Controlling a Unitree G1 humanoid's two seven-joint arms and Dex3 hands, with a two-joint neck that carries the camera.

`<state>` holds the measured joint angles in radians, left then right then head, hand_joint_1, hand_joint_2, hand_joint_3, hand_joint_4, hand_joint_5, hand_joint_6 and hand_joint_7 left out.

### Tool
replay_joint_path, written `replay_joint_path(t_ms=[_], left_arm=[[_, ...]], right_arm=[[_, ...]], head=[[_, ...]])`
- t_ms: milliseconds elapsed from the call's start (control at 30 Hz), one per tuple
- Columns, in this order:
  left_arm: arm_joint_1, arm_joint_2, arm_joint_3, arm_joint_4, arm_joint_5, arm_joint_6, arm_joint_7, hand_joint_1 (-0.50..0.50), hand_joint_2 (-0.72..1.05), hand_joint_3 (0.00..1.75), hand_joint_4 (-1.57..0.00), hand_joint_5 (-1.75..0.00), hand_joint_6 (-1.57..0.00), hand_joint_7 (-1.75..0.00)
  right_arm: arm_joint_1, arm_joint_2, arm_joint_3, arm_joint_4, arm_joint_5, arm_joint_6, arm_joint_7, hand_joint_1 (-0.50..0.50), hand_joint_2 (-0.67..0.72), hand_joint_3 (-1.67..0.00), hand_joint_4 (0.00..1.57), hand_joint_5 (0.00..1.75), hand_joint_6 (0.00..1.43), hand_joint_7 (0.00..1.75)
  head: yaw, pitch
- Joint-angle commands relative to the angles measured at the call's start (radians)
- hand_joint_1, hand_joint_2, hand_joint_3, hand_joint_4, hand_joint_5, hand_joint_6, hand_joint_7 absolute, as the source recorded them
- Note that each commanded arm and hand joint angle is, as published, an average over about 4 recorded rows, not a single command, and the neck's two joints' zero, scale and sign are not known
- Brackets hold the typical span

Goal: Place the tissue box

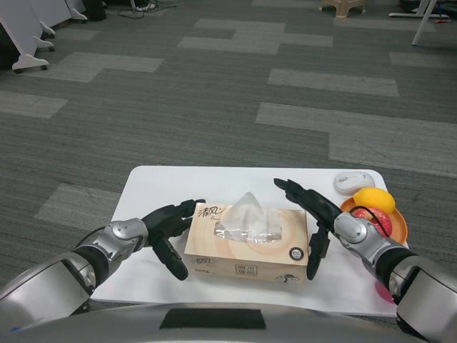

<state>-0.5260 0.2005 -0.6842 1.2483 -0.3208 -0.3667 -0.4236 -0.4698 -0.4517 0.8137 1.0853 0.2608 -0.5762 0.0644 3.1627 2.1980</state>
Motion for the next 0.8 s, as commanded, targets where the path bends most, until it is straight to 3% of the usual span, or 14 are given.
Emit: replay_joint_path(t_ms=[33, 800], left_arm=[[0.017, -0.008, -0.015, -0.002, 0.016, 0.017, -0.029, 0.5, -0.28, 0.09, 0.0, 0.0, 0.0, 0.0], [0.046, 0.003, 0.007, -0.015, 0.012, 0.015, -0.048, 0.5, -0.28, 0.09, 0.0, 0.0, 0.0, 0.0]], right_arm=[[-0.047, 0.016, 0.011, 0.017, 0.002, -0.004, -0.017, -0.17, -0.26, -0.16, 0.0, 0.29, 0.0, 0.07], [-0.08, 0.016, 0.028, 0.059, -0.007, -0.002, -0.023, -0.19, -0.24, -0.16, 0.0, 0.29, 0.0, 0.07]], head=[[0.0, 0.0], [-0.003, 0.001]])
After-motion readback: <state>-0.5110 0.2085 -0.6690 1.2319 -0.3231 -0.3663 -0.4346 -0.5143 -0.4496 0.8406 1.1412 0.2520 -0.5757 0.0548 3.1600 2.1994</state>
